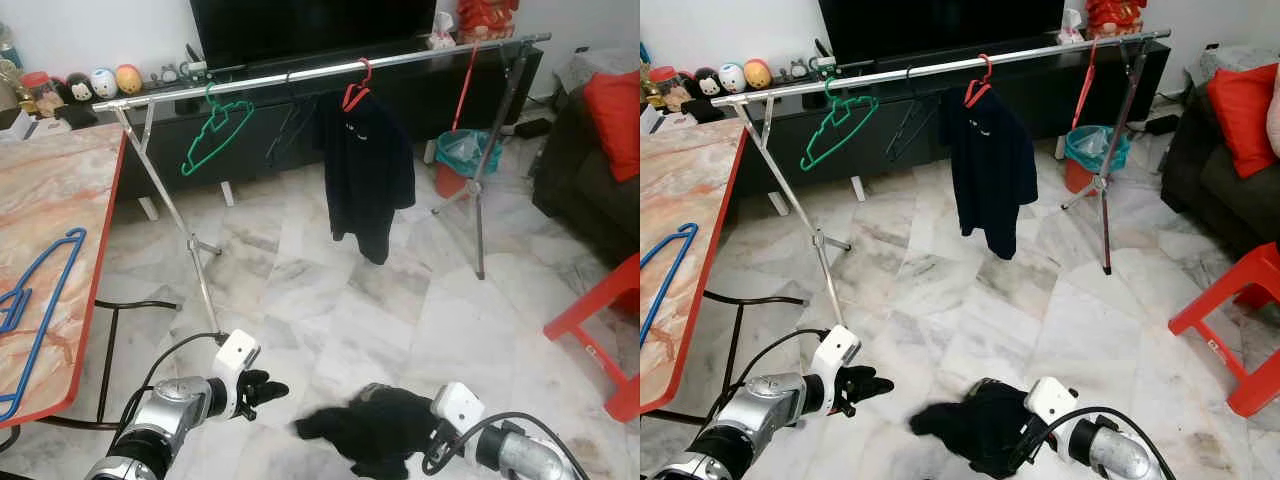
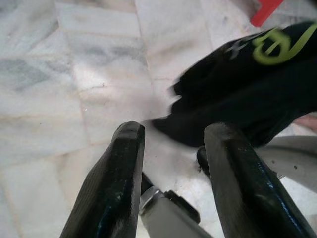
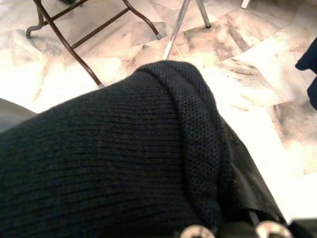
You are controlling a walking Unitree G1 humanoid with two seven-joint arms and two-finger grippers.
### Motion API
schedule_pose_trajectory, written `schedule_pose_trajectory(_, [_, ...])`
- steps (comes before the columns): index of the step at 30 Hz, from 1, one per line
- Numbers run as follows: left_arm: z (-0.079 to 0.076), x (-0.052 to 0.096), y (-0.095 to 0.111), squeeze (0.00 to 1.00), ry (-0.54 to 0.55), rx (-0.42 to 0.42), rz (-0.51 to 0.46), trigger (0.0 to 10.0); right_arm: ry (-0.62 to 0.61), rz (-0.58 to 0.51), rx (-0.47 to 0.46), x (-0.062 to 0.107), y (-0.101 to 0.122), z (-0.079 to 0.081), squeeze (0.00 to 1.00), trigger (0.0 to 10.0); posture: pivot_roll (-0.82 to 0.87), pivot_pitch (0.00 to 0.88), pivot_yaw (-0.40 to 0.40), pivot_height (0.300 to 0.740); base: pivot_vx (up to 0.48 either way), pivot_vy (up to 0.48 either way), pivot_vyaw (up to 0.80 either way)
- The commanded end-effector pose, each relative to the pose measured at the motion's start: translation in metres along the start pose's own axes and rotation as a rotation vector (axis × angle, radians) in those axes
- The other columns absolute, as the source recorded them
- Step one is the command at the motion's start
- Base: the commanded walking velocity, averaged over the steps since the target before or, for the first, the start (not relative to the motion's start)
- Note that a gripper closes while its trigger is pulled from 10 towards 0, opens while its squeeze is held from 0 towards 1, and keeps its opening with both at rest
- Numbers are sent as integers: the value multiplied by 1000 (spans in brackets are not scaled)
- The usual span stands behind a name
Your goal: Hang hanger
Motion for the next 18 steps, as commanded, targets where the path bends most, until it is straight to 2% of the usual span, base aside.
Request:
schedule_pose_trajectory(1, [4,5,-11,1000,15,-64,72,10000,-6,-39,-11,0,7,-3,0,0,20,13,88,740,0,0,0])
schedule_pose_trajectory(4, [13,7,-8,1000,96,-87,72,10000,42,-29,-28,1,8,-2,0,0,18,11,87,740,0,0,0])
schedule_pose_trajectory(7, [14,6,2,1000,91,-58,19,10000,83,-10,-32,2,7,-1,0,0,16,11,86,740,0,0,0])
schedule_pose_trajectory(8, [13,5,4,506,79,-50,3,10000,94,-4,-35,2,7,-1,0,0,17,10,85,740,0,0,0])
schedule_pose_trajectory(9, [13,5,4,506,79,-50,3,10000,94,-4,-35,2,7,-1,0,0,17,10,85,740,0,0,0])
schedule_pose_trajectory(10, [9,5,6,0,24,-51,3,10000,144,34,-44,3,4,1,0,0,19,9,83,740,0,0,0])
schedule_pose_trajectory(13, [6,5,4,0,-18,-63,27,10000,173,65,-39,3,2,1,0,0,19,7,82,740,0,0,0])
schedule_pose_trajectory(14, [6,5,3,0,-34,-61,31,10000,154,85,-37,1,4,-4,0,0,18,5,81,740,0,0,0])
schedule_pose_trajectory(18, [10,5,6,0,21,-86,17,10000,98,136,-35,-4,3,-14,0,0,24,2,75,740,0,0,0])
Point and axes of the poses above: a point about 5 cm out from each wrist's last joint towards the gripper, its own x axis pointing back from the gripper into the wrist, its own y axis along the axis of the wrist's last joint, z = x × y, the point moved 1 cm from there along -x, pointing out of the wrist towards the gripper, and after that the axes turned 1 degree about x, right-handed, at the moved point
